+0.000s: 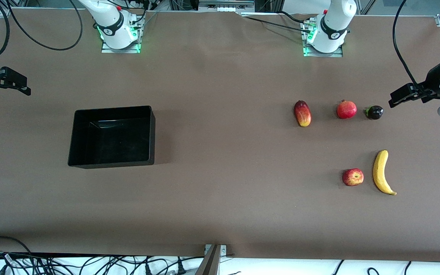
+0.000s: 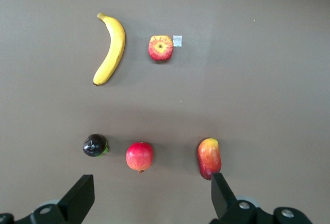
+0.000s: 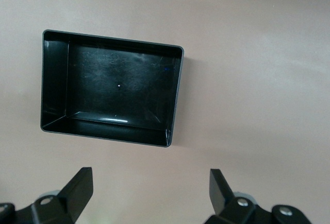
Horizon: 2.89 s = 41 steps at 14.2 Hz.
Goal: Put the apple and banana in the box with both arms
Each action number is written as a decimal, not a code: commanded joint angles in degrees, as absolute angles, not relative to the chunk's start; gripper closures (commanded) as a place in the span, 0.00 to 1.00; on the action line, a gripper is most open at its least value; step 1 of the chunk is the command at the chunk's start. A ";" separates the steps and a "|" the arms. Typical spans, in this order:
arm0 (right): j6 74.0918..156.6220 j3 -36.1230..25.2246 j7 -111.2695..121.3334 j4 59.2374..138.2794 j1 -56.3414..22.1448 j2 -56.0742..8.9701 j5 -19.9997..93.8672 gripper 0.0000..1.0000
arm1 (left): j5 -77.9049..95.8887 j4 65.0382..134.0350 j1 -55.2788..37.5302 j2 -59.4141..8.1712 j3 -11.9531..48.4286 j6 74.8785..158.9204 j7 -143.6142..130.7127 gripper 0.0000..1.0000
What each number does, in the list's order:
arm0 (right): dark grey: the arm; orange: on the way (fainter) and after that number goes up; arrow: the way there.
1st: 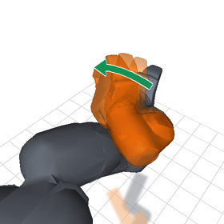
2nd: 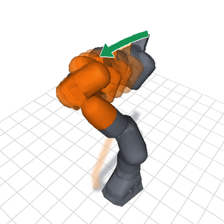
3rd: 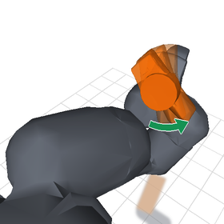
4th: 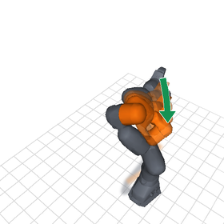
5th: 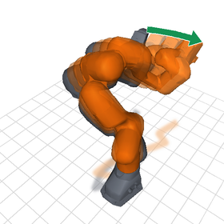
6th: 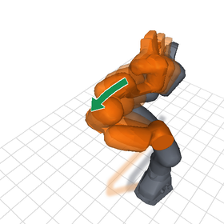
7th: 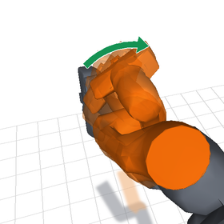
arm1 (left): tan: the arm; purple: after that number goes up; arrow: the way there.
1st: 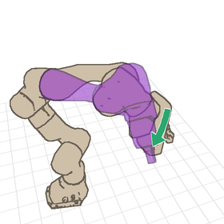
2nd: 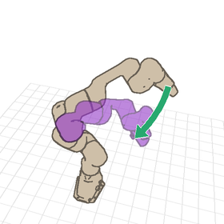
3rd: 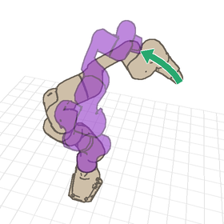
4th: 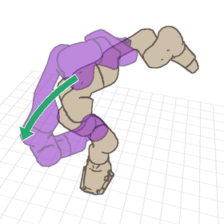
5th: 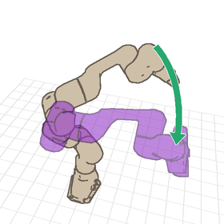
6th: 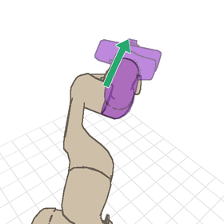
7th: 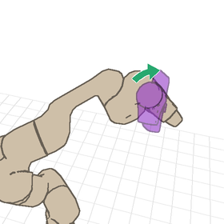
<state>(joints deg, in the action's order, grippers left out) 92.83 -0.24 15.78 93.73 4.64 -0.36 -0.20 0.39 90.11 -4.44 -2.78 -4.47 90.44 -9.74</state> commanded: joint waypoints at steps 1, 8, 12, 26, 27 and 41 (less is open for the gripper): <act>93.08 -0.70 13.73 93.69 4.04 -0.26 -0.97 0.00 | 0.35 90.70 -3.87 -3.42 -3.87 92.10 -10.19 0.00; 92.82 -0.70 11.69 93.52 4.13 -1.57 -1.23 0.00 | 0.35 90.79 -3.87 -3.69 -3.87 92.20 -10.20 0.00; 90.45 -0.70 11.69 93.60 4.83 -3.07 -1.14 0.00 | 0.35 90.62 -3.87 -7.19 -3.87 94.39 -10.11 0.00; 94.99 -1.05 12.13 94.83 6.41 -10.26 -1.41 0.00 | 1.93 90.79 -1.32 -39.37 -4.39 135.18 -9.23 0.00; 97.62 -1.05 12.04 95.62 6.42 -12.20 -1.41 0.00 | 1.93 90.88 -1.41 -39.81 -4.39 135.26 -9.23 0.00; 137.55 -1.05 11.42 124.45 6.42 -17.05 -0.44 0.27 | 2.11 90.97 -1.58 -44.73 -4.31 139.57 -11.33 0.00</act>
